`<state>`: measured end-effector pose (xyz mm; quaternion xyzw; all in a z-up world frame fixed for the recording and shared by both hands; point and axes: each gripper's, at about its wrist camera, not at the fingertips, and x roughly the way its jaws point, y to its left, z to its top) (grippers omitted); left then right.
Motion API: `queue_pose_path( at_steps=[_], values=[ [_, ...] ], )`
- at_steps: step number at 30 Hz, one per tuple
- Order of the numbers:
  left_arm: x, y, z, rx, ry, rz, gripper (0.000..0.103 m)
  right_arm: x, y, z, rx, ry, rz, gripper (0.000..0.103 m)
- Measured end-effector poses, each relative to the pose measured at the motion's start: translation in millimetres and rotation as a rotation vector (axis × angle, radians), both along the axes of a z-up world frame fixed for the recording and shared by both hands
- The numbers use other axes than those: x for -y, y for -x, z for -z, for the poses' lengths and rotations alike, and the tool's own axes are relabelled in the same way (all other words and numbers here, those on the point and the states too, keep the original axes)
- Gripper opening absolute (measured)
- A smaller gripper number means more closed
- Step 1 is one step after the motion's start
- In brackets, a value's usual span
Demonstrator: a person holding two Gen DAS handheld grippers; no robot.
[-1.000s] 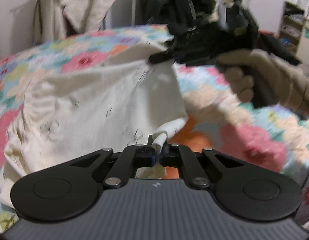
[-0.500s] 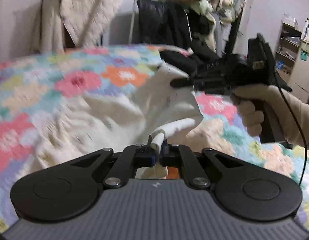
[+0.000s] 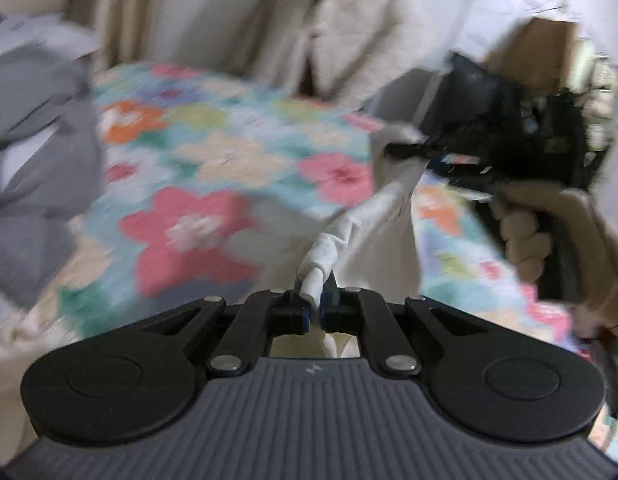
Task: Fold clothes
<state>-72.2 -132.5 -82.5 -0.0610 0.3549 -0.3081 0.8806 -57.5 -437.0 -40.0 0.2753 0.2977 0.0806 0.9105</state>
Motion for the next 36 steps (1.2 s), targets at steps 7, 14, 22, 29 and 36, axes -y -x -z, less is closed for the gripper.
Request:
queue_pose_path(
  at_steps=[7, 14, 22, 29, 36],
  values=[
    [-9.5, -21.1, 40.6, -0.13, -0.002, -0.071, 0.007, 0.9, 5.5, 2.6, 0.043, 0.051, 0.025, 0.056],
    [-14.8, -20.8, 35.0, -0.101, -0.019, -0.108, 0.012, 2.9, 29.1, 23.7, -0.026, 0.136, 0.045, 0.056],
    [-17.0, -26.3, 28.2, -0.071, -0.026, -0.105, 0.04, -12.8, 32.9, 57.5, -0.132, 0.357, 0.031, 0.056],
    [-29.3, -28.7, 46.0, -0.329, 0.081, -0.098, 0.059, 36.4, 81.6, 58.9, -0.129, 0.049, 0.172, 0.06],
    [-31.5, -24.7, 56.9, -0.509, 0.294, -0.034, 0.072, 71.6, 114.9, 99.5, -0.14, -0.365, 0.194, 0.066]
  ],
)
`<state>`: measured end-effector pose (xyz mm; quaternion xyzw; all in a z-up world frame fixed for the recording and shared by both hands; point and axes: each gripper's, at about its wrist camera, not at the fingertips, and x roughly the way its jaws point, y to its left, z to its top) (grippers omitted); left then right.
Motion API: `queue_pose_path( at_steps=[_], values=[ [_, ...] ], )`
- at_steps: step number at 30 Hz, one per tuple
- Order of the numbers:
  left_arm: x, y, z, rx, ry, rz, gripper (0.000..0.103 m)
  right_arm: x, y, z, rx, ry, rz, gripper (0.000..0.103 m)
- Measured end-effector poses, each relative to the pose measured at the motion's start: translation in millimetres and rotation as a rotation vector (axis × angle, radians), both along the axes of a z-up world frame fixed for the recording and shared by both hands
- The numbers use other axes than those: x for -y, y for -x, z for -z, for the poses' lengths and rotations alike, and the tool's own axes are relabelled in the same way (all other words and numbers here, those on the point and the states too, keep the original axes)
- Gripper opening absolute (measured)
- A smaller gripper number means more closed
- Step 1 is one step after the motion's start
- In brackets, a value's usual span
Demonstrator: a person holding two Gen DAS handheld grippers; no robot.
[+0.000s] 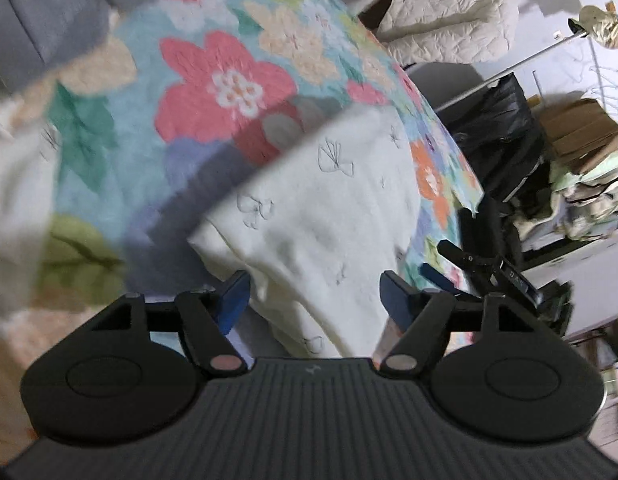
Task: Fold clothes
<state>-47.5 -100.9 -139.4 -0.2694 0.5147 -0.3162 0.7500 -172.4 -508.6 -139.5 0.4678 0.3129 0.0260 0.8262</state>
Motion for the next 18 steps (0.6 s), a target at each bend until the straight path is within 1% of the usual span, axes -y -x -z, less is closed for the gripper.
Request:
queue_pose_path(
  at_steps=[2, 4, 6, 7, 8, 10, 11, 13, 15, 16, 18],
  values=[
    [8.9, 2.3, 12.3, -0.029, 0.006, 0.01, 0.072, 1.7, -0.4, 13.6, -0.006, -0.082, 0.032, 0.067],
    [15.8, 6.7, 23.0, 0.015, 0.034, -0.022, 0.072, -1.7, -5.5, 21.3, -0.006, -0.117, 0.036, 0.067],
    [21.5, 12.0, 32.7, 0.065, 0.071, -0.07, 0.075, -4.5, -12.6, 25.5, 0.014, -0.156, 0.031, 0.067],
    [23.6, 13.5, 34.1, 0.079, 0.088, -0.087, 0.078, -5.4, -16.7, 27.6, 0.022, -0.179, 0.028, 0.067],
    [25.8, 14.4, 34.0, 0.091, 0.102, -0.095, 0.085, -6.5, -21.0, 28.9, 0.027, -0.186, 0.025, 0.067],
    [30.4, 15.4, 33.3, 0.116, 0.122, -0.102, 0.092, -11.4, -33.4, 29.7, 0.027, -0.161, -0.003, 0.067],
    [32.4, 15.8, 33.1, 0.131, 0.124, -0.101, 0.093, -14.5, -41.4, 28.5, 0.027, -0.141, -0.02, 0.067],
    [33.2, 15.9, 34.2, 0.147, 0.131, -0.109, 0.093, -20.7, -58.1, 25.6, 0.029, -0.101, -0.053, 0.067],
    [33.1, 16.0, 34.7, 0.152, 0.142, -0.118, 0.092, -24.6, -75.8, 25.2, 0.027, -0.088, -0.066, 0.067],
    [33.3, 15.9, 35.0, 0.155, 0.144, -0.12, 0.089, -27.2, -84.6, 25.2, 0.032, -0.082, -0.072, 0.067],
    [33.3, 15.6, 35.4, 0.166, 0.122, -0.123, 0.072, -33.0, -94.5, 23.0, 0.048, -0.054, -0.088, 0.067]
  ],
)
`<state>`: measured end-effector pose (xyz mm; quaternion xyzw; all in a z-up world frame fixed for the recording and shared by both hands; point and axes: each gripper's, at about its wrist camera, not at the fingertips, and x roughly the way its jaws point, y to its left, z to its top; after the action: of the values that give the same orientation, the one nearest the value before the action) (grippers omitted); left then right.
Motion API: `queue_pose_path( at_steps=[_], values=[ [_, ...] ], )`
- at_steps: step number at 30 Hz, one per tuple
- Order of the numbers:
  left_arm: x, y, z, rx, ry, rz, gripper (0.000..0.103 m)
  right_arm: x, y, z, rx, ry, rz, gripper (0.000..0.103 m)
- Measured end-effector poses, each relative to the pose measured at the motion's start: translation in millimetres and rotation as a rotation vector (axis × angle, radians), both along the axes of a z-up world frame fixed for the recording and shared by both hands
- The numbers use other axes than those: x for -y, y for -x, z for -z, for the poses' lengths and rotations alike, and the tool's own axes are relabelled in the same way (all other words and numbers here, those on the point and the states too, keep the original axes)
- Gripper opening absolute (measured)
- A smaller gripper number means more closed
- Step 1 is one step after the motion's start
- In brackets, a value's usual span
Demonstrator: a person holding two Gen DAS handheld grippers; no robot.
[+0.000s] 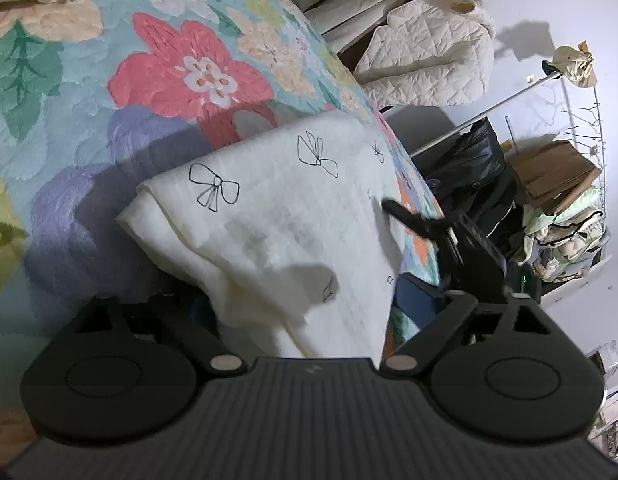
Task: Fold clothes
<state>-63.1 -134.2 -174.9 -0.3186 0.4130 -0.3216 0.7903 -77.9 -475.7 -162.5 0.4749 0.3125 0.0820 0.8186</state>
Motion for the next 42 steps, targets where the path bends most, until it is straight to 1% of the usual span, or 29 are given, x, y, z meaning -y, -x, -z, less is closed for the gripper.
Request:
queue_pose_path(
  at_steps=[1, 2, 3, 4, 5, 7, 8, 11, 14, 15, 17, 21, 25, 27, 31, 34, 37, 40, 42],
  values=[
    [-1.9, -1.5, 2.4, -0.004, -0.006, -0.005, 0.055, -3.6, -3.6, -1.5, 0.013, 0.019, -0.012, 0.067],
    [-4.6, -3.6, 5.9, -0.013, -0.008, -0.011, 0.044, -7.2, -7.1, -3.1, 0.025, 0.038, -0.024, 0.061],
    [-6.4, -5.5, 8.7, -0.027, -0.001, -0.012, 0.041, -10.6, -7.6, -3.5, 0.034, 0.047, -0.035, 0.052],
    [-7.7, -7.3, 11.2, -0.043, 0.012, -0.012, 0.034, -13.9, -7.1, -3.7, 0.042, 0.052, -0.047, 0.036],
    [-7.7, -8.3, 12.0, -0.048, 0.017, -0.008, 0.029, -17.1, -6.7, -3.8, 0.05, 0.058, -0.058, 0.032],
    [-5.7, -8.1, 11.0, -0.038, 0.01, 0.004, 0.025, -15.8, 1.3, -6.4, 0.081, 0.046, -0.043, 0.027],
    [-3.0, -6.3, 8.4, -0.019, -0.008, 0.013, 0.023, -15.9, 6.8, -10.3, 0.098, 0.052, -0.037, 0.026],
    [5.4, 0.6, -2.3, 0.051, -0.067, 0.045, 0.023, -15.5, 24.5, -23.7, 0.144, 0.09, -0.022, 0.025],
    [14.9, 6.9, -13.6, 0.116, -0.109, 0.085, 0.023, -11.5, 47.3, -37.7, 0.173, 0.141, -0.009, 0.025],
    [16.6, 9.0, -16.3, 0.127, -0.114, 0.097, 0.023, -9.0, 56.1, -42.2, 0.18, 0.16, -0.003, 0.025],
    [23.1, 13.2, -20.9, 0.133, -0.108, 0.129, 0.019, -3.2, 74.4, -49.8, 0.193, 0.199, 0.006, 0.025],
    [45.2, 25.2, -25.7, 0.134, -0.094, 0.196, 0.018, 14.1, 110.1, -57.5, 0.2, 0.247, 0.035, 0.025],
    [69.4, 38.1, -32.0, 0.166, -0.137, 0.242, 0.017, 26.4, 133.2, -60.2, 0.206, 0.278, 0.055, 0.025],
    [86.7, 38.8, -38.5, 0.181, -0.154, 0.289, 0.017, 33.9, 143.0, -62.8, 0.221, 0.287, 0.065, 0.025],
    [121.4, 46.5, -63.6, 0.272, -0.219, 0.382, 0.017, 48.9, 159.0, -76.2, 0.277, 0.314, 0.098, 0.025],
    [138.8, 54.8, -82.6, 0.313, -0.226, 0.415, 0.017, 58.8, 171.1, -103.3, 0.317, 0.398, 0.111, 0.024],
    [156.2, 65.5, -104.5, 0.364, -0.21, 0.454, 0.017, 78.1, 179.7, -139.3, 0.323, 0.462, 0.095, 0.023],
    [174.1, 76.5, -125.1, 0.398, -0.178, 0.447, 0.016, 104.0, 188.5, -178.1, 0.356, 0.495, 0.077, 0.023],
    [187.5, 84.6, -136.2, 0.411, -0.141, 0.436, 0.016, 121.1, 191.6, -201.8, 0.37, 0.533, 0.057, 0.023]
  ],
)
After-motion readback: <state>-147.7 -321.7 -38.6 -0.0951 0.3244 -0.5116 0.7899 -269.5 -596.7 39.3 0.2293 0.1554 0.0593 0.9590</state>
